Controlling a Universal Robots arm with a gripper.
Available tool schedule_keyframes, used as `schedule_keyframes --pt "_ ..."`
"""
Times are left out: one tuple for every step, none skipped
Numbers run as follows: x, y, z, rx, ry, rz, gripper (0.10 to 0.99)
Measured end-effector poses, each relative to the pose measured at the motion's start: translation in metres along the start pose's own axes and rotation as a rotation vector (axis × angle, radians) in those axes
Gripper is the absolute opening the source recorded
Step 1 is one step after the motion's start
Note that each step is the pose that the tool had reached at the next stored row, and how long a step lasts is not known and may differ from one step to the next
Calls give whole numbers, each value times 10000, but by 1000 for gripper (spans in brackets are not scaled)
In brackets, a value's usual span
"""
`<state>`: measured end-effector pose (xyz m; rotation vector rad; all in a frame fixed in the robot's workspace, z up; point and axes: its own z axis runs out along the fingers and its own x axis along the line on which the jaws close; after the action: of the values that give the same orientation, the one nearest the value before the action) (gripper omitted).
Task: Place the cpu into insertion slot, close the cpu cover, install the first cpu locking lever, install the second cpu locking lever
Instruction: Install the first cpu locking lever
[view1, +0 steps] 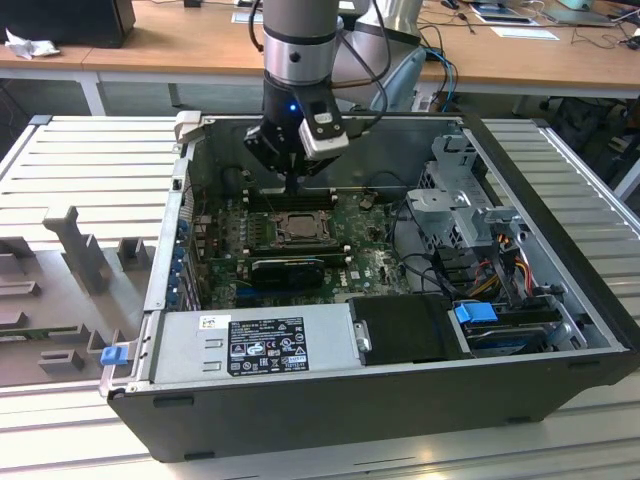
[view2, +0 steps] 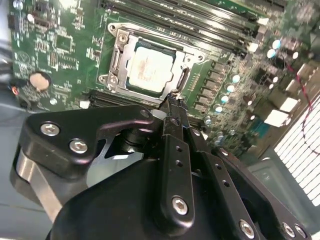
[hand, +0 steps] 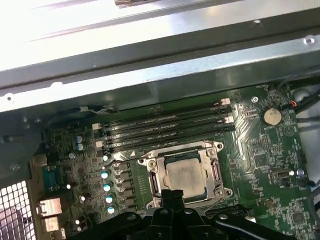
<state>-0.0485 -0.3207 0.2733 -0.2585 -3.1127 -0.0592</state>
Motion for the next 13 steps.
schedule_keyframes --pt "0 0 2 5 10 -266 106" --pt "0 0 4 9 15 -428 106" --pt "0 0 5 13 23 -631 106" --pt "0 0 7 17 30 -816 106" --pt "0 0 8 22 38 -1044 106" --pt "-1 -1 9 29 49 -1353 106" --pt "-3 0 10 31 54 -1494 106" --pt "-5 -1 10 34 58 -1605 106" --pt "-6 -6 11 32 60 -1689 106" --pt "-6 -6 11 33 62 -1751 106" --pt "-7 -7 10 34 72 -1961 106" --pt "-7 -7 11 44 89 -2444 106" --pt "54 -17 13 43 84 -2483 106"
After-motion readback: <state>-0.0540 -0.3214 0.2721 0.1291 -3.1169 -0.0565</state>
